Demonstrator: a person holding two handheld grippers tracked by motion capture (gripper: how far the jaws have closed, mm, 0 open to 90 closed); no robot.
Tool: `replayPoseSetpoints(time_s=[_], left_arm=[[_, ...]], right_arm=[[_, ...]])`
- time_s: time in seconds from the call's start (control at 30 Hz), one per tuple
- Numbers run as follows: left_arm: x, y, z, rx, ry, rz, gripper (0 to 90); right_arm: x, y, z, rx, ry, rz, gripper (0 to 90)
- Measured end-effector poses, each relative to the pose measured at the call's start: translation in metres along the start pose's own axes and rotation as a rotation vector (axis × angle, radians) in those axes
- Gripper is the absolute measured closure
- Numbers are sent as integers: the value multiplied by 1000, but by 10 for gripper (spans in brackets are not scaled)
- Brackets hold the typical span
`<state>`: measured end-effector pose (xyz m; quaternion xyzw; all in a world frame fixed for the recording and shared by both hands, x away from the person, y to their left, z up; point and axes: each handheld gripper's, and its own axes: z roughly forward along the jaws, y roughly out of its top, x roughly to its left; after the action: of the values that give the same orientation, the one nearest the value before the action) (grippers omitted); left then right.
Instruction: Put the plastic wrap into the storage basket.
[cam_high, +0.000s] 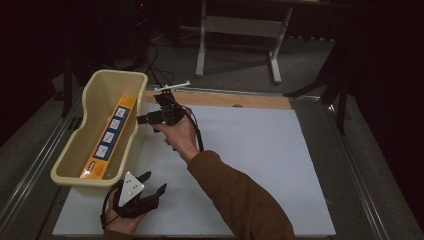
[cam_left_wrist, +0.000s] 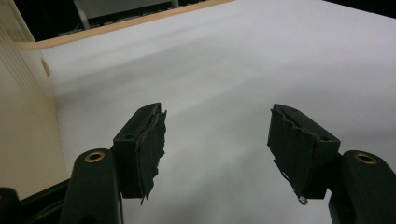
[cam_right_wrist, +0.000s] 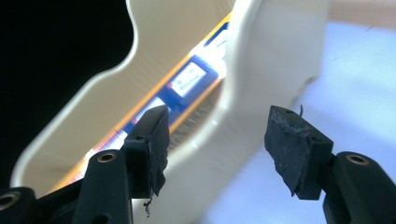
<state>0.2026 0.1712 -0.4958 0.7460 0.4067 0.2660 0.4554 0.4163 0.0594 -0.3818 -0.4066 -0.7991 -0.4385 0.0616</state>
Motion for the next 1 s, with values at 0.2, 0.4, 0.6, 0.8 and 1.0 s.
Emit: replayPoseSetpoints(time_s=[0.2,0.4,0.6,0.8,1.0], left_arm=[[-1,0,1,6,0,7,361],[-2,0,0,3,8,12,354],[-2,0,1,6,9,7,356],[-2,1,1,8,13,9,356],[-3,1,3,13,18,12,355]], right_arm=[[-7,-13,-29,-36,-99,-198,381],[-29,-36,-62,-41,-204,-307,369],[-50,-67,-94,-68,-243,-339,358],[-71,-102,-117,-81,-281,-369,350],[-101,-150,-149,-97,-307,-352,306]])
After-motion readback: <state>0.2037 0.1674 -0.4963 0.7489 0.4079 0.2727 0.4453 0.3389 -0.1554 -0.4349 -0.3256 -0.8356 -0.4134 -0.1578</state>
